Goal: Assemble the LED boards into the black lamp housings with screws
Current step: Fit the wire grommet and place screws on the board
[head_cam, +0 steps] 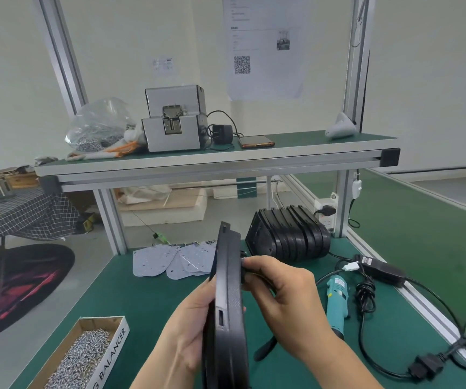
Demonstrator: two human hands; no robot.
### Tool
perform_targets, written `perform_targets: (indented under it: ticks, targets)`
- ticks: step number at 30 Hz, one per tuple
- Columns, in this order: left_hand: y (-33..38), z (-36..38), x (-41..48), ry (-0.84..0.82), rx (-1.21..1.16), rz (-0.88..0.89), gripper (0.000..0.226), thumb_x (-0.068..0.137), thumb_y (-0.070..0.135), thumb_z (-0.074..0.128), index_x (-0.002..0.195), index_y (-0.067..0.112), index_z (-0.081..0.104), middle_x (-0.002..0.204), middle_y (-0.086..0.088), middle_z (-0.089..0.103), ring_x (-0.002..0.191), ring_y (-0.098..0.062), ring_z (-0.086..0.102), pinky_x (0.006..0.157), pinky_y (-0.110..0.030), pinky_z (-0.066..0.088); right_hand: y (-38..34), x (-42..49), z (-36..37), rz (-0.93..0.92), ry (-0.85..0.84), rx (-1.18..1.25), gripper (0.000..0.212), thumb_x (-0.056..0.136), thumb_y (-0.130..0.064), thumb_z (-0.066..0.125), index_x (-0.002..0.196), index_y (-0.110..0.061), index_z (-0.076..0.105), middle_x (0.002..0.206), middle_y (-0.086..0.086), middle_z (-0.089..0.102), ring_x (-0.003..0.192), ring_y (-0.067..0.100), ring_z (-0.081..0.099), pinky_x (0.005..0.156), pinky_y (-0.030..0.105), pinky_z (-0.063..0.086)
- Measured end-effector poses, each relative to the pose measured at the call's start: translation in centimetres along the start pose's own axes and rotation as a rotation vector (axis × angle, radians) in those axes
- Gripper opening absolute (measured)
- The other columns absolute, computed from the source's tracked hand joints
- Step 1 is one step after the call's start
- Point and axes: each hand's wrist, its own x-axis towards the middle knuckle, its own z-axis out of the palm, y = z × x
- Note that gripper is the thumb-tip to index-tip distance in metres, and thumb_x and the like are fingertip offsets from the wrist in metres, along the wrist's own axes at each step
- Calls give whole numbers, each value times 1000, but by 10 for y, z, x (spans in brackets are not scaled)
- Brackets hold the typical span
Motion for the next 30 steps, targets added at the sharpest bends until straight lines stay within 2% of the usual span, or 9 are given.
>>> perform_targets:
  ticks: [3,5,8,11,14,16,21,24,30]
  targets:
    - [-1,2,4,-11,27,79,25,72,23,81,90,6,79,76,-15,72,58,-25,71,51,-34,58,4,1,2,160,-45,153,22,92,6,63,103,-11,72,94,-7,76,87,5,72,77,18,53]
    - [5,1,7,-10,93,176,41,74,25,87,109,9,74,95,-17,75,75,-28,73,62,-37,60,5,1,2,341,-106,419,28,92,11,62,111,-9,68,104,-1,76,98,11,71,83,22,54]
    - [17,-3,5,-31,312,354,40,70,36,89,101,21,67,96,-3,75,82,-17,72,68,-27,57,12,2,-7,584,-150,733,25,93,-6,65,118,-2,66,116,9,73,108,26,63,84,33,52]
    - [26,-6,2,-62,644,514,24,75,32,83,89,31,63,81,16,64,75,-1,60,68,-11,48,16,4,-25,771,-255,1111,56,95,-41,48,124,2,67,130,25,64,117,36,58,95,44,47]
    - [27,-8,-3,-148,827,587,20,81,26,79,90,32,62,86,20,58,81,2,54,74,-6,41,14,3,-34,635,-437,1011,86,82,-65,65,136,2,58,138,23,60,125,30,58,102,37,48]
    - [27,-10,-8,-192,840,614,20,79,32,78,91,31,62,88,18,58,85,0,54,77,-7,41,8,4,-37,558,-514,817,92,69,-61,81,137,-4,57,139,19,59,124,25,58,101,35,45]
    - [22,-9,-13,-230,887,702,19,83,28,79,91,27,61,86,15,57,85,-6,53,80,-14,41,-5,4,-36,461,-461,619,58,69,-29,79,124,-13,68,120,13,71,107,15,65,92,24,49]
    - [21,-9,-17,-246,884,707,16,84,15,73,90,23,61,84,15,57,82,-5,52,78,-13,41,-9,3,-33,427,-455,628,53,72,-19,78,123,-9,70,112,12,73,100,13,66,87,22,50]
    - [17,-11,-20,-218,850,702,20,83,23,74,87,24,54,76,15,49,72,-4,42,66,-12,36,-11,0,-31,405,-453,577,47,76,-6,73,123,-11,71,103,3,73,90,11,65,80,20,50]
